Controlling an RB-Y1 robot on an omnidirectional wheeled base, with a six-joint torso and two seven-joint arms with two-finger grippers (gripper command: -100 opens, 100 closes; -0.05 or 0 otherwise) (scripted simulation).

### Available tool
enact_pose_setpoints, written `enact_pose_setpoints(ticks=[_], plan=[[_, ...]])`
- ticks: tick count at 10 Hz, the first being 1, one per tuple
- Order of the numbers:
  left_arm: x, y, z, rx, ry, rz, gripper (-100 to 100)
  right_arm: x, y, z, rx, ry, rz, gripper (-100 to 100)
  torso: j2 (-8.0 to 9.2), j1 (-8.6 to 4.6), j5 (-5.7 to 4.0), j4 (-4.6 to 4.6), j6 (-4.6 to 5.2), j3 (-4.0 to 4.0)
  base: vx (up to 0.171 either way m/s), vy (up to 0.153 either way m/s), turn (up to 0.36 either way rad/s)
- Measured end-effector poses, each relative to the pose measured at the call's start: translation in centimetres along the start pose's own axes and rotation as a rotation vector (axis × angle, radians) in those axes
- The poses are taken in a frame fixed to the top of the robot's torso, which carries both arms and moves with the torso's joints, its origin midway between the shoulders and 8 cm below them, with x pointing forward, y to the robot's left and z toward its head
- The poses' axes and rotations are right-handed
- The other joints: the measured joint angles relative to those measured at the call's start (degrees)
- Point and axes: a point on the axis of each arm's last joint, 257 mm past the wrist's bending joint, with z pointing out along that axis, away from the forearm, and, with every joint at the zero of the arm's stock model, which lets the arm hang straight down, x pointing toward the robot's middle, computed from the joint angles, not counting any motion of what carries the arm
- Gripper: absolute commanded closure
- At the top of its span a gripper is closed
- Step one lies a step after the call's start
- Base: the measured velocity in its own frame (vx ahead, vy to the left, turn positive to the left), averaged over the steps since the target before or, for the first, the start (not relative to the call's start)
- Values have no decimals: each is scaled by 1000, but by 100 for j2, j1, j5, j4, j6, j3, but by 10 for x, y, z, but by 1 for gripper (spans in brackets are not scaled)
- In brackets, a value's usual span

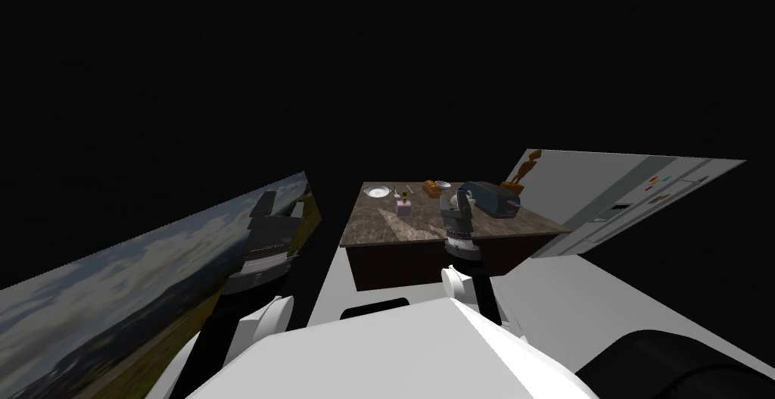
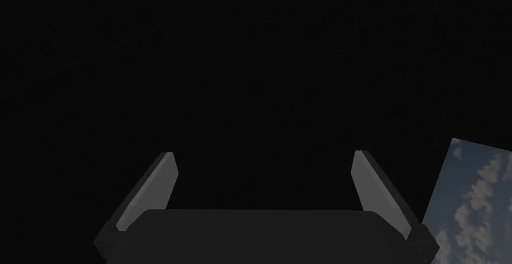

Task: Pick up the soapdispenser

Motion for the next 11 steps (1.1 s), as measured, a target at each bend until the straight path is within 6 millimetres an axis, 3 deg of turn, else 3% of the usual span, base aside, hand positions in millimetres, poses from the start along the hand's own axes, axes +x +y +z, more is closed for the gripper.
enact_pose_setpoints(ticks=[3,5,11], plan=[[0,0,0,0,0,0,0,15,-28,-14,82,105,-28,-100,21,-35,-8,4,1,12,-54,-85,20],[0,0,0,0,0,0,0,21,-57,-32,166,178,-48,-100,22,-45,-11,5,1,13,-49,-92,9],[0,0,0,0,0,0,0,26,-114,-77,363,345,-107,-100,21,-24,-6,5,0,13,-59,-62,9]])
